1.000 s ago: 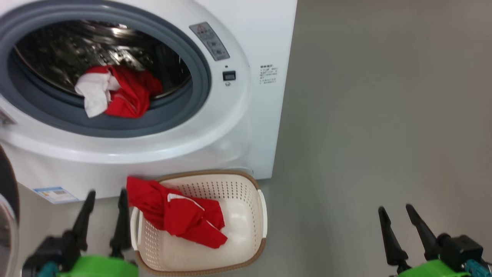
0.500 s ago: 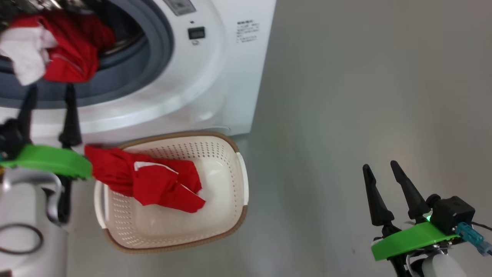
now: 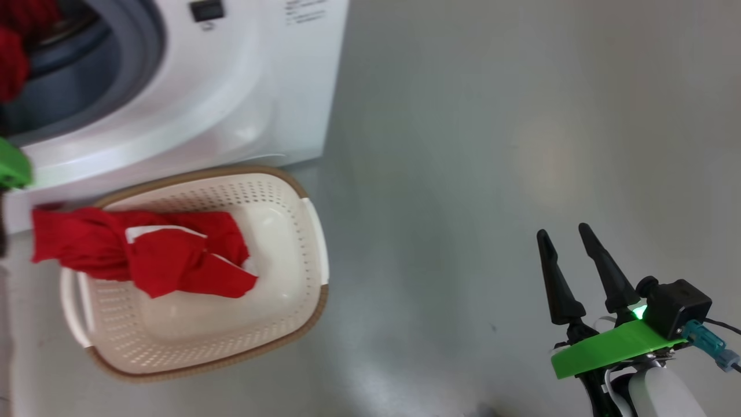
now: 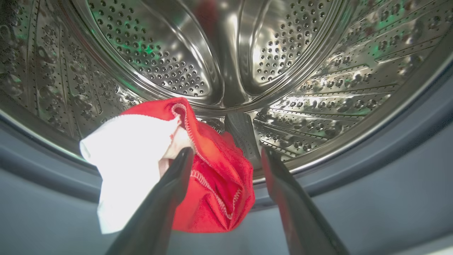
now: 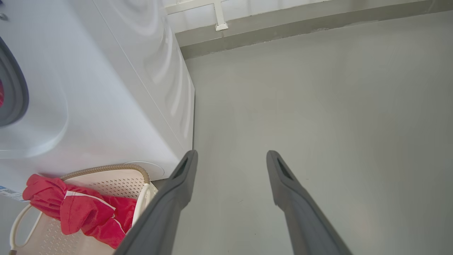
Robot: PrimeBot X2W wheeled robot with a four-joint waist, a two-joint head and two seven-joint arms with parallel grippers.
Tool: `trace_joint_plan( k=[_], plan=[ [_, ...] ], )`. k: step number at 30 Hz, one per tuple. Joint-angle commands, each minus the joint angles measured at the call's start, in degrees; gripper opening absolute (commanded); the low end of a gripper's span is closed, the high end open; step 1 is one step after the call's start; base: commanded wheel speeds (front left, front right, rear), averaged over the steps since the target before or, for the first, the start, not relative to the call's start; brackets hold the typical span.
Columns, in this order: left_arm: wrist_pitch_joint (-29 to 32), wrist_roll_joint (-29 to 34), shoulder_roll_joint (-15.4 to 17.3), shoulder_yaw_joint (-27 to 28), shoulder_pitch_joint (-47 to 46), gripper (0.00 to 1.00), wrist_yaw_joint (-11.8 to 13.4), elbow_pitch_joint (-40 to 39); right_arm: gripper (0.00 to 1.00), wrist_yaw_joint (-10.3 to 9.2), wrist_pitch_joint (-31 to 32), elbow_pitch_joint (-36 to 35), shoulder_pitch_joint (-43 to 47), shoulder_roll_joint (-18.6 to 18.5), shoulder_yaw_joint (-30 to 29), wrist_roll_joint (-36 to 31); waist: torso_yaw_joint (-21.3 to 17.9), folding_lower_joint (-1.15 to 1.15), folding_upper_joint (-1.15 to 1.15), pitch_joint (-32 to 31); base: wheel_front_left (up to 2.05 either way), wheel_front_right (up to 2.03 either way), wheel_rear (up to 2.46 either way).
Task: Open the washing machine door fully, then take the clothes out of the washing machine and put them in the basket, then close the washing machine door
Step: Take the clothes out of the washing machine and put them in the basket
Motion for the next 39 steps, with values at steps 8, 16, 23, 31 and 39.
trace_joint_plan(
  k=[8, 16, 23, 31, 39],
  plan=[
    [-0.3, 1.6, 8.5, 1.6, -7.2, 1.00, 0.8, 9.2, 1.00, 0.28, -0.4, -1.7, -0.8, -0.2, 3.1, 1.4, -5.2, 0.00, 0.00, 4.0, 0.00, 0.00, 0.00],
    [-0.3, 2.7, 11.0, 0.6, -11.6, 1.00, 1.2, 13.6, 1.00, 0.28, -0.4, -2.1, -0.9, -0.2, 4.1, 1.8, -6.9, 0.00, 0.00, 5.7, 0.00, 0.00, 0.00],
    [-0.3, 4.4, 12.9, -1.5, -15.2, 1.00, 1.5, 15.8, 1.00, 0.28, -0.4, -2.7, -0.7, -0.2, 5.1, 2.2, -7.9, 0.00, 0.00, 6.5, 0.00, 0.00, 0.00],
    [-0.3, 4.7, 13.0, -2.8, -15.8, 0.00, 1.5, 16.9, 1.00, 0.28, -0.4, -2.9, -0.7, -0.2, 5.1, 2.4, -7.6, 0.00, 0.00, 6.5, 0.00, 0.00, 0.00],
    [-0.3, 2.8, 10.3, -2.0, -13.0, 0.00, 0.9, 12.6, 1.00, 0.28, -0.4, -2.7, -1.2, -0.2, 4.4, 1.7, -5.7, 0.00, 0.00, 5.3, 0.00, 0.00, 0.00]
  ],
)
